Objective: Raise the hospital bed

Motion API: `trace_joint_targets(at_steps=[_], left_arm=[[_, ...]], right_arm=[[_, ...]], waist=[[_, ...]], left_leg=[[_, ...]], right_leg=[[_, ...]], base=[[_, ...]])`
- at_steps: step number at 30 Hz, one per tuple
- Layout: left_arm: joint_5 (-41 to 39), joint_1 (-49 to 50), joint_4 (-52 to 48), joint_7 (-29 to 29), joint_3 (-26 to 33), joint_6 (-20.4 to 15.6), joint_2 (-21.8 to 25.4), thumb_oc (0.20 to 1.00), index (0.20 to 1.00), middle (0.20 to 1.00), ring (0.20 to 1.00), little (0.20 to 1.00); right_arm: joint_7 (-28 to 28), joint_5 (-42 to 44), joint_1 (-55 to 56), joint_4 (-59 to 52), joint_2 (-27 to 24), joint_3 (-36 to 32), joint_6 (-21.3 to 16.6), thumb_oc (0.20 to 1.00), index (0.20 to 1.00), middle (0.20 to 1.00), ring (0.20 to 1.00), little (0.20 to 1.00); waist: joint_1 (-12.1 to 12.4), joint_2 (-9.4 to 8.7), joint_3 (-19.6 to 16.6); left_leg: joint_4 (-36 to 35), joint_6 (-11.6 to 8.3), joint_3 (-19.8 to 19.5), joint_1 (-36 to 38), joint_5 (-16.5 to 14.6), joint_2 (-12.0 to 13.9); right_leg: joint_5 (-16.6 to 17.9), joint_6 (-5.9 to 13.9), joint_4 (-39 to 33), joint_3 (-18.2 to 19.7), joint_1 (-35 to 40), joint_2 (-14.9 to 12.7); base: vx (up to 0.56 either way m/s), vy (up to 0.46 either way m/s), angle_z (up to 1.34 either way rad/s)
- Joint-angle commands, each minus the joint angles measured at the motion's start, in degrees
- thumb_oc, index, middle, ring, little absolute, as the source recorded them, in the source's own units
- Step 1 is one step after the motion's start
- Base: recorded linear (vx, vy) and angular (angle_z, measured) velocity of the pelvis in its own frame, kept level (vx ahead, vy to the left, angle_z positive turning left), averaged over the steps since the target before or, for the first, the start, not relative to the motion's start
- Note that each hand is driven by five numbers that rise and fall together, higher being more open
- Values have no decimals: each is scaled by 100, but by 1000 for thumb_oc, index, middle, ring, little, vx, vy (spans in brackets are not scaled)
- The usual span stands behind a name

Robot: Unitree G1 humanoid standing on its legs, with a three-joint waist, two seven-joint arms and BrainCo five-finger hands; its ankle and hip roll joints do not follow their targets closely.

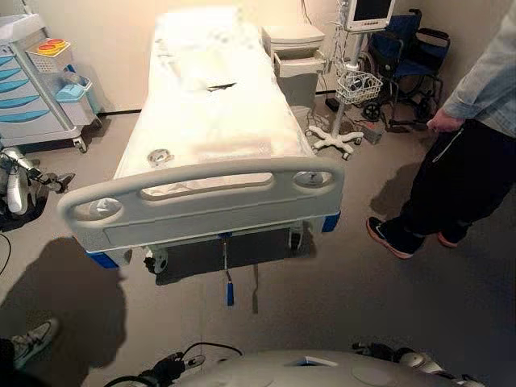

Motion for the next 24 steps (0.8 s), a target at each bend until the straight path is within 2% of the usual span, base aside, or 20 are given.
trace_joint_targets(at_steps=[1, 15, 24], left_arm=[[-162, -587, 270, -8, 206, -48, 138, 1000, 1000, 1000, 1000, 1000], [-120, -640, 237, 29, 226, -70, 201, 1000, 1000, 1000, 1000, 1000], [-171, -672, 177, 102, 276, -94, 260, 1000, 1000, 1000, 1000, 1000]], right_arm=[[79, -152, -407, 132, 42, 91, 27, 1000, 1000, 1000, 1000, 1000], [77, -140, -421, 26, -14, 13, -17, 1000, 1000, 1000, 1000, 1000], [42, -191, -499, -53, -73, 44, -35, 1000, 1000, 1000, 1000, 1000]], waist=[[-117, -315, 135], [-151, -321, 264], [-175, -289, 335]], left_leg=[[28, 197, 162, 186, -174, -75], [28, 62, 279, 129, -91, 32], [28, 86, 330, 35, -67, 32]], right_leg=[[-122, 371, 110, -18, 132, -297], [-137, 435, 267, -248, 71, -318], [-184, 440, 452, -211, -130, -344]], base=[[134, -62, 70], [31, 1, 2], [17, 8, 1]])
